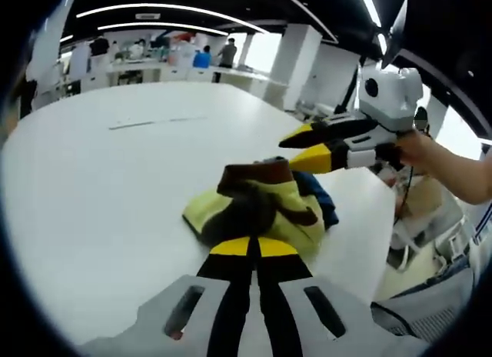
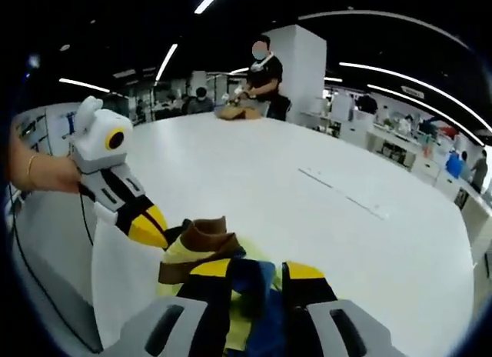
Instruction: Fold the garment on the visible template until the final outline fits inside the template.
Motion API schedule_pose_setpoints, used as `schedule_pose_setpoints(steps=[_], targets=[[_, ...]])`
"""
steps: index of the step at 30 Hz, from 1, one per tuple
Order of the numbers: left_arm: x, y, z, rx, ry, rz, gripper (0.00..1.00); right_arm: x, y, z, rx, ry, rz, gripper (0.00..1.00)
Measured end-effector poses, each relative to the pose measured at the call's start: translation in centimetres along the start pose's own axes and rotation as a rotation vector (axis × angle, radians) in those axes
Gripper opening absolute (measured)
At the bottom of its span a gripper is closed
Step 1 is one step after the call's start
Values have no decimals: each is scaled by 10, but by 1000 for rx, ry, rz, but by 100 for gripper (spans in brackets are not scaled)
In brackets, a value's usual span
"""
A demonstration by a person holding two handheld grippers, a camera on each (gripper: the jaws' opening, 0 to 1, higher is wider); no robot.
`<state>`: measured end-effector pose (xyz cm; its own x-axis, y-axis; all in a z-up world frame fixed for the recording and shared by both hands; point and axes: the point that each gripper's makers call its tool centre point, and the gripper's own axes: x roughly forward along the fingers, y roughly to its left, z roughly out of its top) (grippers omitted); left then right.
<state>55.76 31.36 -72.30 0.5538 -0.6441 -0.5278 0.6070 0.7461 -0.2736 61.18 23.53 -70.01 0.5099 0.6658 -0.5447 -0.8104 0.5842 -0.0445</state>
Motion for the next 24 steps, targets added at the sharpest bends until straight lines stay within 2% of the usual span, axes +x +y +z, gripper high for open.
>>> schedule_pose_setpoints(steps=[6,10,12,16,24], targets=[[-1,1,6,-6,-25,0,0,7,-4,-11,-8,37,-2,11],[-4,4,8,-11,-29,13,0,7,-8,-13,9,39,-22,0],[-6,6,9,-9,-35,25,0,5,-11,-13,25,32,-33,0],[-15,11,16,45,-33,57,0,-3,-16,-12,49,26,-39,0],[-30,19,37,56,-80,93,0,-26,-31,-1,137,-19,-74,0]])
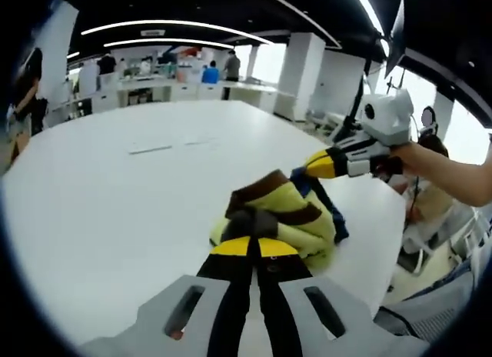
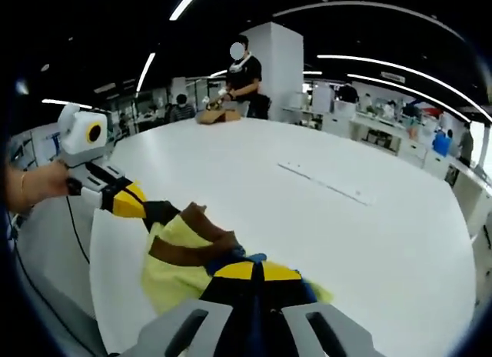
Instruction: Fold the garment on the visible template until the final outline fits inside the template.
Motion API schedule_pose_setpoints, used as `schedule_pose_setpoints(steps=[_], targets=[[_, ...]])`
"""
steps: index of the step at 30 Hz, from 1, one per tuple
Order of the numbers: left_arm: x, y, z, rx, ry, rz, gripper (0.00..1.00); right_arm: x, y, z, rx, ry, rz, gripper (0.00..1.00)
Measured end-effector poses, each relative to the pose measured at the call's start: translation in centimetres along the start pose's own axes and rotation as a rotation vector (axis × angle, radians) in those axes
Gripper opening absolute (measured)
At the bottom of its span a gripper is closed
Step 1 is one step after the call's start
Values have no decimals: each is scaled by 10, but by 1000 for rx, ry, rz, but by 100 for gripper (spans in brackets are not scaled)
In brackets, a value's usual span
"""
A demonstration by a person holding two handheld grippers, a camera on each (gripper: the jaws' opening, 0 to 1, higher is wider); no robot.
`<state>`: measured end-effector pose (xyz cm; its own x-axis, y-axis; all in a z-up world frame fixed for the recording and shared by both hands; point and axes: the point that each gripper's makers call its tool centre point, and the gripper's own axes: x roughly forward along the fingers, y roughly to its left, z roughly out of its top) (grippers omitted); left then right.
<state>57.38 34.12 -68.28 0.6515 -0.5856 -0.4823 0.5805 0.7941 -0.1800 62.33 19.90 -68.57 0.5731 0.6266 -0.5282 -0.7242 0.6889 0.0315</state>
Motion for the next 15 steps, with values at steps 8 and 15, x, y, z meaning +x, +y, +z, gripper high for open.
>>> schedule_pose_setpoints(steps=[8,15], targets=[[-5,15,28,1,-64,36,0,-24,-31,12,93,-57,-75,0],[1,27,58,82,-113,77,0,-34,-59,15,138,-74,-125,0]])
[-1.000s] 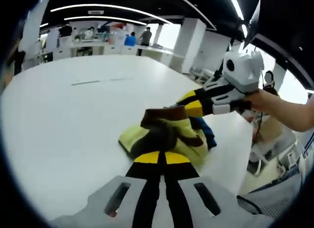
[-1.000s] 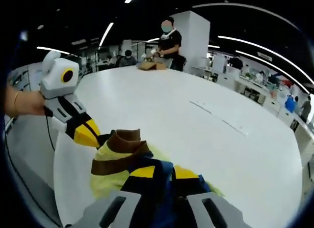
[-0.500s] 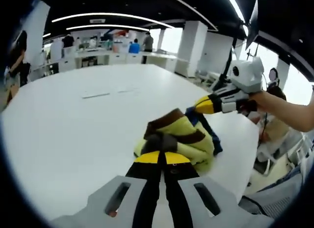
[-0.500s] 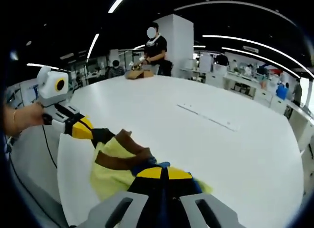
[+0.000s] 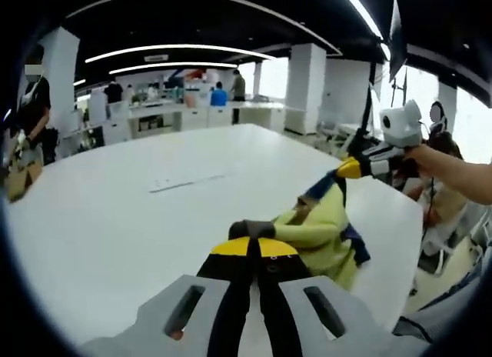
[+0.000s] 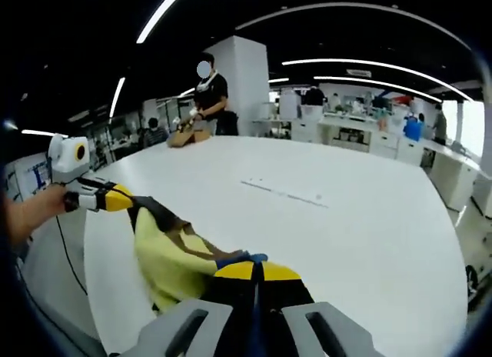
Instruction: Fold the garment on the visible template until the final outline fits inside the template.
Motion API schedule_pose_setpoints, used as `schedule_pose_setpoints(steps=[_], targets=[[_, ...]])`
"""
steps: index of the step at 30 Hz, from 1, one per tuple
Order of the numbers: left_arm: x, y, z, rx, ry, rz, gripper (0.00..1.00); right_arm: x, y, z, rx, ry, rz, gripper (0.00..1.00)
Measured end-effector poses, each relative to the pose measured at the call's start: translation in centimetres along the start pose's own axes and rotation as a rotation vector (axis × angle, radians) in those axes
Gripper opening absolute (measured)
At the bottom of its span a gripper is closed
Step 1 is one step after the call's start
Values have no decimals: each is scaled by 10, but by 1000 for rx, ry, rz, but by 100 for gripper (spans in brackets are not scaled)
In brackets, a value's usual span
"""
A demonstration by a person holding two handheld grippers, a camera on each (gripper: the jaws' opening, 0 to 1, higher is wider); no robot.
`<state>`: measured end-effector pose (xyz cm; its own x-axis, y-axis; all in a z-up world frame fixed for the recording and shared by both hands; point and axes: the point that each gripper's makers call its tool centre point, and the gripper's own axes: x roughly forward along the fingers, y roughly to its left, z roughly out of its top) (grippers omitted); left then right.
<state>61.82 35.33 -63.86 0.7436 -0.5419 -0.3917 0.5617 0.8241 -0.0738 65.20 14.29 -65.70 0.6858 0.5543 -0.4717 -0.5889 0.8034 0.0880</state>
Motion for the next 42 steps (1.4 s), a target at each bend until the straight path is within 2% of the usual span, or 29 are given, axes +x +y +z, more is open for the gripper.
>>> schedule_pose_setpoints(steps=[9,15,19,24,30,35,39,42], targets=[[21,20,27,-16,-48,19,0,4,-32,19,109,-62,-68,0],[45,38,33,-33,-55,44,0,18,-58,20,173,-63,-133,0],[63,49,32,-34,-47,59,0,31,-77,21,236,-71,-173,0],[89,65,21,-58,-24,81,0,52,-96,14,272,-50,-223,0],[113,84,6,-103,-1,99,0,81,-113,-3,295,5,-263,0],[130,103,-22,-127,72,145,0,98,-117,-19,303,56,-280,0],[139,110,-34,-135,90,152,0,109,-122,-30,317,80,-282,0],[143,114,-41,-104,110,161,0,113,-121,-34,312,89,-278,0]])
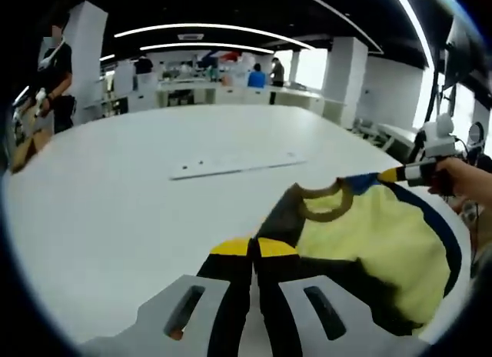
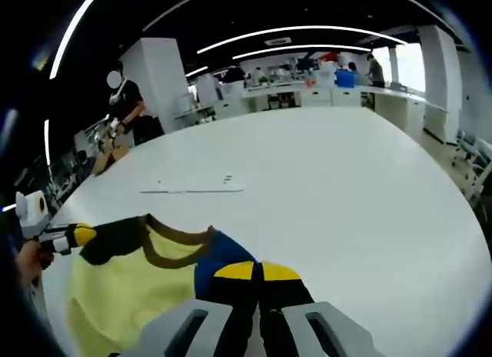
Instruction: Fold the garment on the visible template until the final outline fits inside the template.
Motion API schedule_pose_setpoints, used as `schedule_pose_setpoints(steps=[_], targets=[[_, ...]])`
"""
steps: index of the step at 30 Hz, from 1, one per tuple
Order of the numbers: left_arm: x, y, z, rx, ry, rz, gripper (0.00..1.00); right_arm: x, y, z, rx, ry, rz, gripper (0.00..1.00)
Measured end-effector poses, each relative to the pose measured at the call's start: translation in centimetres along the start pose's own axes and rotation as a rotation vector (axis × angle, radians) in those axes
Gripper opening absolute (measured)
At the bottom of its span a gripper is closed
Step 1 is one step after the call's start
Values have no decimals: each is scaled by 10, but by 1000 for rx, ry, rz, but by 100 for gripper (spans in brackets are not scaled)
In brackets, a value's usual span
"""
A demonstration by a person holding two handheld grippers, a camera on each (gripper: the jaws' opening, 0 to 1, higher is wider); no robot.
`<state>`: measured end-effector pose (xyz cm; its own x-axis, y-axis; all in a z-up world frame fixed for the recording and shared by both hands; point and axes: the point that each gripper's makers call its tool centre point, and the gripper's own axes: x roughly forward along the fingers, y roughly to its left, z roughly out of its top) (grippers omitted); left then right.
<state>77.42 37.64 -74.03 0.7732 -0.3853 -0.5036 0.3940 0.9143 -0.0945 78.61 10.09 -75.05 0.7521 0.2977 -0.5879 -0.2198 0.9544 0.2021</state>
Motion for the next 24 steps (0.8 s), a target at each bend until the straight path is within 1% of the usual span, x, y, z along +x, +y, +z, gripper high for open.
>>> schedule_pose_setpoints(steps=[3,7,8,9,10,12,13,14,15,18,21,24], targets=[[5,4,-4,8,10,5,0,7,-5,-5,3,20,-9,0],[9,10,-10,19,27,20,0,10,-8,-6,15,25,-12,0],[9,11,-11,29,33,31,0,10,-8,-6,17,25,-10,0],[11,14,-12,59,39,43,0,11,-7,-6,20,26,-4,0],[11,13,-13,72,40,45,0,16,-10,-4,24,27,4,0],[9,12,-13,92,43,56,0,15,-5,-4,28,25,32,0],[8,15,-11,101,36,64,1,15,-4,-3,28,25,36,3],[7,16,-10,103,34,67,3,13,-2,-3,29,25,38,10],[6,16,-10,103,31,73,8,10,0,-2,31,25,45,14],[0,18,-6,92,20,83,21,2,6,-1,21,22,58,22],[-7,17,-3,83,4,80,31,-8,14,1,12,20,83,33],[-15,13,-2,103,1,72,35,-18,26,2,12,12,125,41]])
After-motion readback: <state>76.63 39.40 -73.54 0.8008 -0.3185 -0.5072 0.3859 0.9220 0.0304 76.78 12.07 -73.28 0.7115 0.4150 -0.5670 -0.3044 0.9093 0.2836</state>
